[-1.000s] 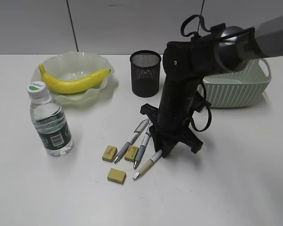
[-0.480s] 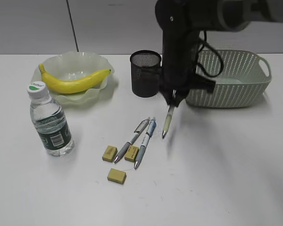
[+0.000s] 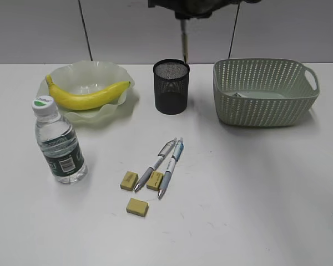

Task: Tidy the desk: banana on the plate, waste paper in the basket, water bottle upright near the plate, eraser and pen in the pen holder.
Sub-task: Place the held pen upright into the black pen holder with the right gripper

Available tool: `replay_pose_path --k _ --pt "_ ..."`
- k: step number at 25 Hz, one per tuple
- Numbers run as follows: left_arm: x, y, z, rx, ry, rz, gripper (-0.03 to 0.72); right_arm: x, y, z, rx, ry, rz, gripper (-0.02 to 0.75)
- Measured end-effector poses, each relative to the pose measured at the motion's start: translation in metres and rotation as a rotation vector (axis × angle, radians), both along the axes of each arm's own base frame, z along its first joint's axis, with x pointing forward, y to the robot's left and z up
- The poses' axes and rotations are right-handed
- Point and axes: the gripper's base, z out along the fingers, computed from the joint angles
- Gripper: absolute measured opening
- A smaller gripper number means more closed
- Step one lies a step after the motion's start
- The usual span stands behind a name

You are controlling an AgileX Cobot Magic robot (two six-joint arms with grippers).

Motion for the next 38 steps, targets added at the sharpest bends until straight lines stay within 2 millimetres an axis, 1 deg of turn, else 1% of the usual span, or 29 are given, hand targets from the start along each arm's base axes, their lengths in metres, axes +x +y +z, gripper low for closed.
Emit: replay_pose_path --k 1,3,5,8,9,13,16,20,22,23,25,27,28,30,32,35,38 --pt "0.000 0.000 0.000 0.000 0.000 0.000 0.561 0.004 0.004 0.001 0.001 -0.066 0.046 0.123" --pt "0.000 0.000 0.000 0.000 0.000 0.000 0.561 0.011 0.013 -0.004 -0.015 -0.159 0.122 0.123" --pt "0.000 0.000 0.000 0.000 0.000 0.000 0.561 0.018 0.019 -0.019 -0.042 -0.204 0.180 0.123" --pt "0.000 0.000 0.000 0.000 0.000 0.000 0.561 0.028 0.022 -0.046 -0.075 -0.201 0.213 0.123" --pt "0.000 0.000 0.000 0.000 0.000 0.000 0.561 0.031 0.022 -0.054 -0.080 -0.197 0.222 0.123" --pt "0.000 0.000 0.000 0.000 0.000 0.000 0.561 0.045 0.017 -0.079 -0.073 -0.204 0.250 0.123" --pt "0.000 0.000 0.000 0.000 0.000 0.000 0.561 0.053 0.011 -0.093 -0.062 -0.196 0.248 0.123" --pt "0.000 0.000 0.000 0.000 0.000 0.000 0.561 0.058 0.005 -0.105 -0.060 -0.175 0.231 0.123" --pt "0.000 0.000 0.000 0.000 0.000 0.000 0.561 0.058 0.005 -0.107 -0.049 -0.167 0.224 0.134" --pt "0.000 0.000 0.000 0.000 0.000 0.000 0.561 0.058 0.005 -0.106 -0.044 -0.167 0.223 0.169" --pt "0.000 0.000 0.000 0.000 0.000 0.000 0.561 0.058 0.006 -0.106 -0.034 -0.167 0.222 0.289" --pt "0.000 0.000 0.000 0.000 0.000 0.000 0.561 0.058 0.006 -0.106 -0.031 -0.166 0.221 0.433" --pt "0.000 0.000 0.000 0.000 0.000 0.000 0.561 0.058 0.006 -0.106 -0.031 -0.166 0.221 0.489" --pt "0.000 0.000 0.000 0.000 0.000 0.000 0.561 0.058 0.004 -0.103 -0.041 -0.160 0.211 0.557" --pt "0.000 0.000 0.000 0.000 0.000 0.000 0.561 0.056 -0.001 -0.096 -0.071 -0.140 0.174 0.585" --pt "0.000 0.000 0.000 0.000 0.000 0.000 0.561 0.049 -0.013 -0.076 -0.148 -0.087 0.101 0.592" --pt "0.000 0.000 0.000 0.000 0.000 0.000 0.561 0.038 -0.021 -0.051 -0.251 -0.048 0.143 0.591"
